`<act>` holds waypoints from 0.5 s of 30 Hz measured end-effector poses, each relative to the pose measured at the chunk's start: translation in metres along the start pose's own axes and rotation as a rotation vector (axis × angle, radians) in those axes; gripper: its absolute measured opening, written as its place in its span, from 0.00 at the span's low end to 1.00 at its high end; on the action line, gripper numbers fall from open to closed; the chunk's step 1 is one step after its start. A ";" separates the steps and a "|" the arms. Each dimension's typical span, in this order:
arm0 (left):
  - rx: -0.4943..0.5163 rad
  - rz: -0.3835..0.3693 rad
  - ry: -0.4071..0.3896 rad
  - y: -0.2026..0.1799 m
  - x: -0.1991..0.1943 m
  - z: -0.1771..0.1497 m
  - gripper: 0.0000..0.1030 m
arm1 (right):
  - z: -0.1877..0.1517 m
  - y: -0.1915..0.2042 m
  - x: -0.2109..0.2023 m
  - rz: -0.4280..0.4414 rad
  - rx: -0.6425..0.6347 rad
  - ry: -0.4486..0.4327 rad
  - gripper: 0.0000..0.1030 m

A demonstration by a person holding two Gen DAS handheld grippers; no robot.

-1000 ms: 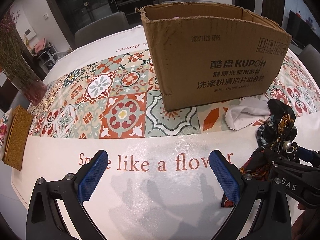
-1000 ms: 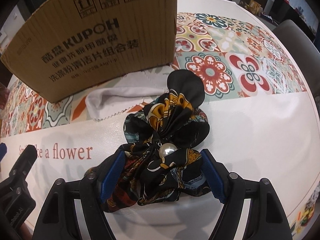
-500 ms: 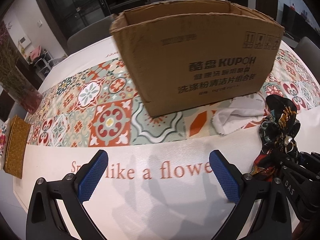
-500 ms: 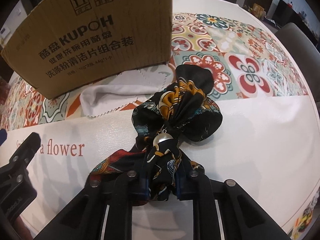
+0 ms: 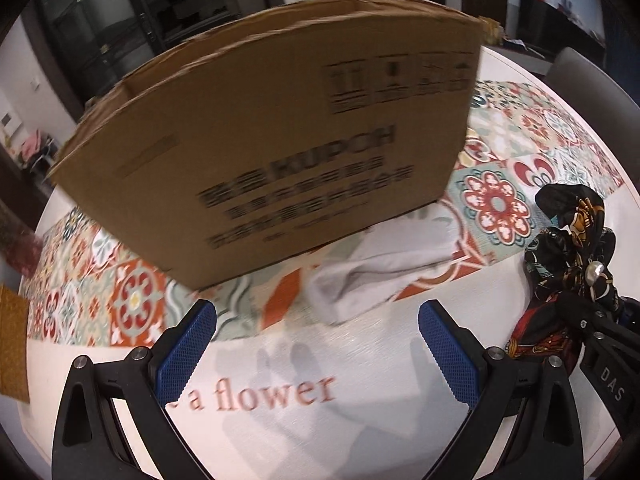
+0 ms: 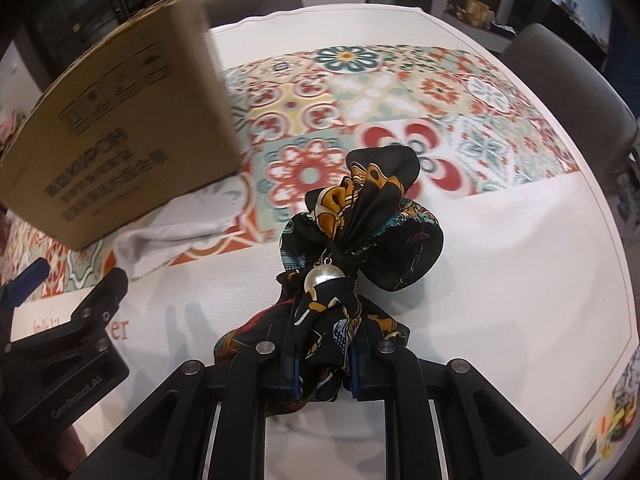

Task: Organize soft objects
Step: 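Grasp the white cloth with the left tool while the right tool holds the scarf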

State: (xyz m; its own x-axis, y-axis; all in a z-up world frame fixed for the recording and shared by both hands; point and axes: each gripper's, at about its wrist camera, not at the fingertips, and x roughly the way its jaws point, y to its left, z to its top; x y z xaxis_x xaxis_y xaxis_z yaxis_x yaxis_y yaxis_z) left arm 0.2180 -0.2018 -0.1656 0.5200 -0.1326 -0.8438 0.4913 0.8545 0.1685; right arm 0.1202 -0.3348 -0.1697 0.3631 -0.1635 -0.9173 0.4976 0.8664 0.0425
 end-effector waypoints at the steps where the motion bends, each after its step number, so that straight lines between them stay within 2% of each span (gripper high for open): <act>1: 0.009 -0.004 -0.002 -0.005 0.002 0.002 1.00 | 0.002 -0.004 0.001 -0.004 0.006 0.002 0.17; 8: 0.033 -0.056 0.011 -0.026 0.020 0.012 1.00 | 0.009 -0.030 0.010 -0.022 0.058 0.014 0.17; 15: 0.025 -0.069 0.021 -0.033 0.037 0.022 0.99 | 0.016 -0.039 0.024 -0.034 0.082 0.023 0.17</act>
State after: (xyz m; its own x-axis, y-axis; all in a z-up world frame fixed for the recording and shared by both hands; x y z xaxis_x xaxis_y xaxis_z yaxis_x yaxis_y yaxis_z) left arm 0.2364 -0.2460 -0.1916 0.4700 -0.1797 -0.8641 0.5425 0.8311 0.1222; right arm 0.1219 -0.3805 -0.1873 0.3272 -0.1801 -0.9277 0.5721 0.8191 0.0427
